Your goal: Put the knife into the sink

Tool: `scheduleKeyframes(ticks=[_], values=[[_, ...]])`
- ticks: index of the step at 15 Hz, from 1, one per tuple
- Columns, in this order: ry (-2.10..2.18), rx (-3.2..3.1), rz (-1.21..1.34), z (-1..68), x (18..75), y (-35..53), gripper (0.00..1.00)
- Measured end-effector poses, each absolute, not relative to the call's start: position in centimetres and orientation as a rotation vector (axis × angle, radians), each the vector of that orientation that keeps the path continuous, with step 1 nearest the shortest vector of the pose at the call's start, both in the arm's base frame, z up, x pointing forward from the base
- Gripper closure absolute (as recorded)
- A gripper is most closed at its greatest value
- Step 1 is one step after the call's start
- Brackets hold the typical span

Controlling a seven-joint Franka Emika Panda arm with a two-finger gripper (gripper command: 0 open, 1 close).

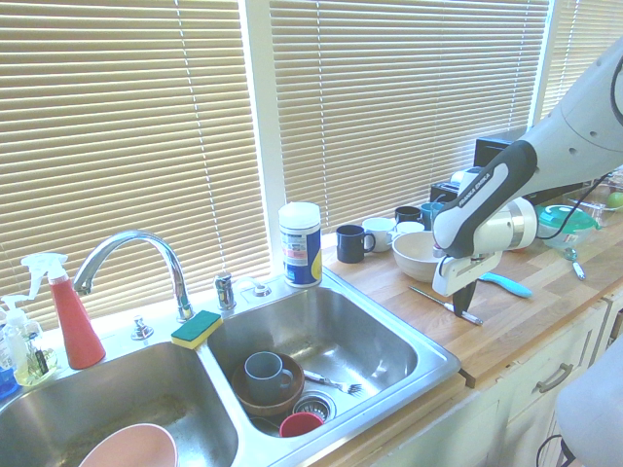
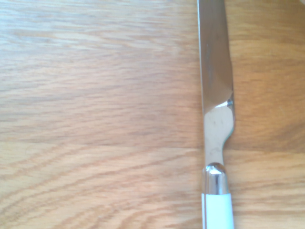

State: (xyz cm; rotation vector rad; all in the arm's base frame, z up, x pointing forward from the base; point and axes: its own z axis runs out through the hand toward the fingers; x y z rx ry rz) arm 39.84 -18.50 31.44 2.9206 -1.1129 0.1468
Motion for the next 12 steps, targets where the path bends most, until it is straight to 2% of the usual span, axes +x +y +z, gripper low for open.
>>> scheduleKeyframes(ticks=[7,12], values=[[-1.085,2.966,0.197,35.2,41.7,-12.6,1.0],[-1.09,2.956,0.223,36.7,43.2,-4.8,1.0]])
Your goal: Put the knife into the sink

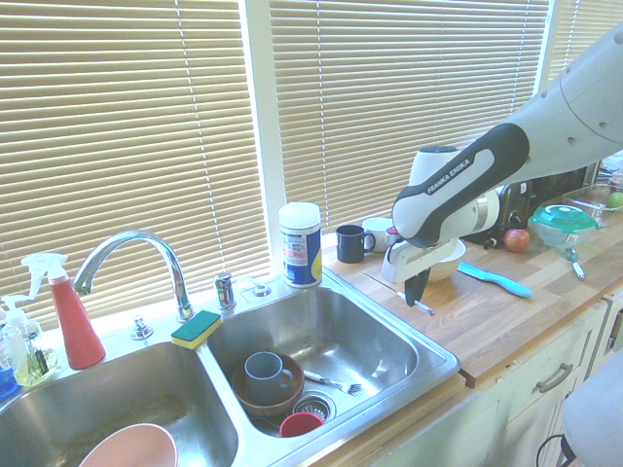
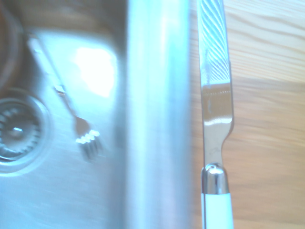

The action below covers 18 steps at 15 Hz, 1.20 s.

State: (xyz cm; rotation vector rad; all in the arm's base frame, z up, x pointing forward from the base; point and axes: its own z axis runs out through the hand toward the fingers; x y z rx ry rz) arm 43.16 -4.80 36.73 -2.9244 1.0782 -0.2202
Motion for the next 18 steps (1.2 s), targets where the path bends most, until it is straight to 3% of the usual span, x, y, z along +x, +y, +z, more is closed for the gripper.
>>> scheduleKeyframes(ticks=[9,18], values=[[1.231,-2.845,-0.249,34.0,48.7,10.5,1.0],[1.325,-2.827,-0.275,26.6,50.9,13.6,1.0]])
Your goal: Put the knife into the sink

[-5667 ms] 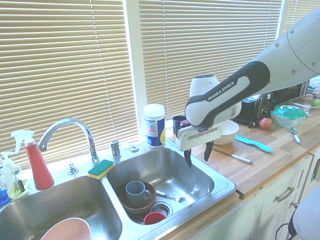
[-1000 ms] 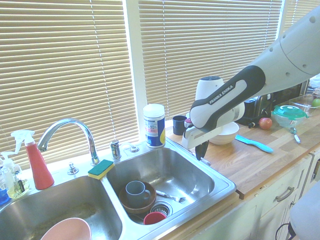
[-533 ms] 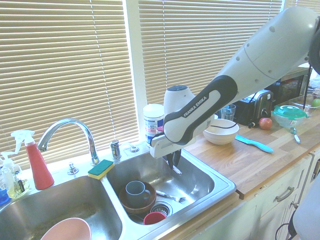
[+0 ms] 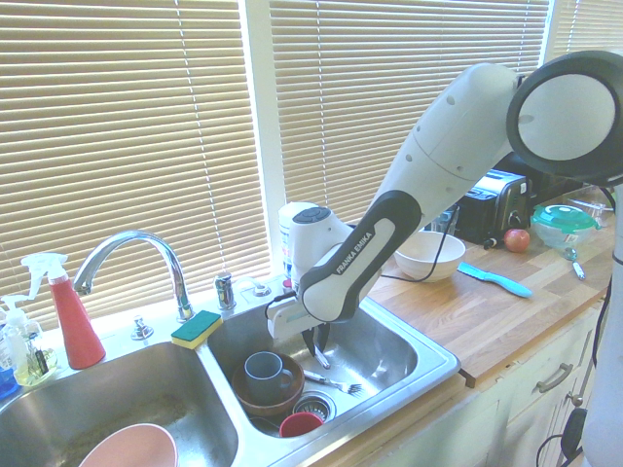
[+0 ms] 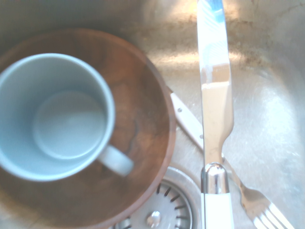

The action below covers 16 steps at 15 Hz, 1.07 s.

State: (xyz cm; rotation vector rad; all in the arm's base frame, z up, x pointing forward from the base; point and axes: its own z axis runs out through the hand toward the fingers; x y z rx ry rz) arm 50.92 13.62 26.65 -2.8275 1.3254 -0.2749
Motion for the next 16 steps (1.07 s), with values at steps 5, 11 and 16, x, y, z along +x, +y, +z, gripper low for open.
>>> scheduleKeyframes(ticks=[5,11,16], values=[[1.306,-2.808,-0.261,21.4,50.9,14.0,1.0],[1.375,-2.791,-0.238,17.0,51.3,12.4,1.0],[1.387,-2.787,-0.215,15.5,52.2,12.7,1.0]])
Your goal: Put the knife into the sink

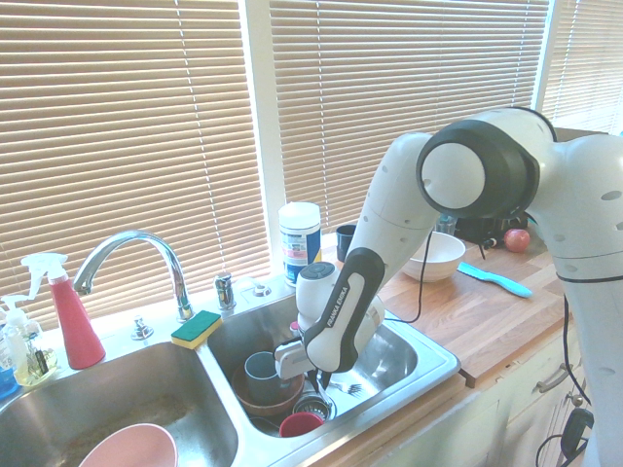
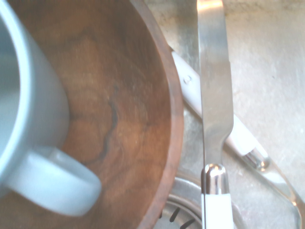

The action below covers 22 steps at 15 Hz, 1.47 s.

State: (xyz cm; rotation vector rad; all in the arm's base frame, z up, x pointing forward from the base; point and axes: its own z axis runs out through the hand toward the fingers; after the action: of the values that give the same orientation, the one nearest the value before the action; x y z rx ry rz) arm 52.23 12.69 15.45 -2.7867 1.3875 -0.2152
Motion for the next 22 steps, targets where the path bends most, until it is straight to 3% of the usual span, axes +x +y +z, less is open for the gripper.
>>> scheduleKeyframes(ticks=[4,5,22], values=[[1.389,-2.785,-0.194,14.9,52.5,12.6,1.0],[1.388,-2.786,-0.189,14.7,52.6,12.6,0.0],[1.367,-2.765,-0.2,16.2,52.7,12.3,0.0]])
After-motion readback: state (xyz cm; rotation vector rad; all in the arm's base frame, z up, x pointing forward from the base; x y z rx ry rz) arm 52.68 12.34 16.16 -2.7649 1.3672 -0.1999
